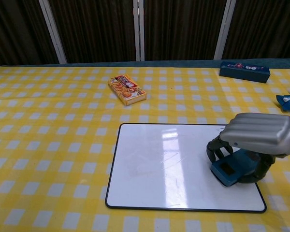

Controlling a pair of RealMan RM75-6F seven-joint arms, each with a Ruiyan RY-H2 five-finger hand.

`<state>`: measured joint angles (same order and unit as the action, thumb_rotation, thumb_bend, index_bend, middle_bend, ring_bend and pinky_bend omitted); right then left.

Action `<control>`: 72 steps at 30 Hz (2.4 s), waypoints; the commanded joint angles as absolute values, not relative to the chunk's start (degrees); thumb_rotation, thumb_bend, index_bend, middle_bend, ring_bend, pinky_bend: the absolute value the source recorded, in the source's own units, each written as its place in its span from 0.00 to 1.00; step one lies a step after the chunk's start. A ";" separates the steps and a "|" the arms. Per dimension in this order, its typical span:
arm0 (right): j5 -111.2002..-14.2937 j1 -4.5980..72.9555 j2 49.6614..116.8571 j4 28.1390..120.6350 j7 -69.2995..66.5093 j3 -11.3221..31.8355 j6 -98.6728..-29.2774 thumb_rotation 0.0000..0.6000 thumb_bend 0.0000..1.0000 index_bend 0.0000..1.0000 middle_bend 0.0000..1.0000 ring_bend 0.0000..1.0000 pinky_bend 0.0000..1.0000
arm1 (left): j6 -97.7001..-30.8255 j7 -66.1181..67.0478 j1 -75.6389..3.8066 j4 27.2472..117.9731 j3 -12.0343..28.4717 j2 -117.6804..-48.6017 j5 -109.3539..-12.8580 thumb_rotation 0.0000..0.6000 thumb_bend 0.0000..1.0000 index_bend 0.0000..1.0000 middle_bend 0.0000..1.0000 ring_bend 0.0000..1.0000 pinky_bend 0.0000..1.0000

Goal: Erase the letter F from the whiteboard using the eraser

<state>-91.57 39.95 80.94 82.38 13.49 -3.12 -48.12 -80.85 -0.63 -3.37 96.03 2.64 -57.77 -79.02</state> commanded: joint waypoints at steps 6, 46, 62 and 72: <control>-84.66 41.80 85.67 75.61 16.24 1.95 -45.61 1.00 0.48 0.54 0.58 0.49 0.43 | -80.67 -0.55 -3.45 95.88 2.64 -57.85 -78.83 1.00 0.00 0.00 0.00 0.00 0.00; -83.82 42.40 80.97 88.35 22.81 -1.86 -43.93 1.00 0.50 0.55 0.58 0.50 0.43 | -80.36 0.02 -3.60 95.85 2.46 -58.15 -78.56 1.00 0.00 0.00 0.00 0.00 0.00; -75.06 44.39 85.46 79.92 25.07 3.33 -43.59 1.00 0.50 0.55 0.58 0.50 0.43 | -80.24 -0.07 -3.63 95.81 2.46 -58.11 -78.40 1.00 0.00 0.00 0.00 0.00 0.00; -77.68 43.48 82.92 81.14 23.00 0.61 -44.24 1.00 0.51 0.56 0.59 0.51 0.43 | -80.52 -0.22 -3.48 95.89 2.38 -58.01 -78.62 1.00 0.00 0.00 0.00 0.00 0.00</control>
